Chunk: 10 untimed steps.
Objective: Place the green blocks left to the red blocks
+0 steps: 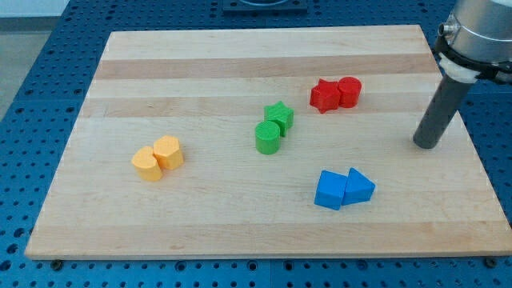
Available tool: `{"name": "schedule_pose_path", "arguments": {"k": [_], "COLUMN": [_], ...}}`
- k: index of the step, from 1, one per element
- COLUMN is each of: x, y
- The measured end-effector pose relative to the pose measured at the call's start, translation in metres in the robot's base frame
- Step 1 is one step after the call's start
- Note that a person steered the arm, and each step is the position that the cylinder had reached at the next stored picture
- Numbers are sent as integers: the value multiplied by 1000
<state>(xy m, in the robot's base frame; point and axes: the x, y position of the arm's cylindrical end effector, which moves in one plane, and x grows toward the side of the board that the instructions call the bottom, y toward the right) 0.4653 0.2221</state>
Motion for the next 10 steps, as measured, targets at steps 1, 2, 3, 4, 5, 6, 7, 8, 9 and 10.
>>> {"name": "schedule_pose_path", "arguments": {"k": [1, 2, 3, 4, 5, 6, 7, 8, 9, 10], "x": [-13, -16, -13, -11, -11, -29, -33, -31, -11, 13], "y": [-27, -40, -59, -83, -79, -75, -75, -87, -118, -151]}}
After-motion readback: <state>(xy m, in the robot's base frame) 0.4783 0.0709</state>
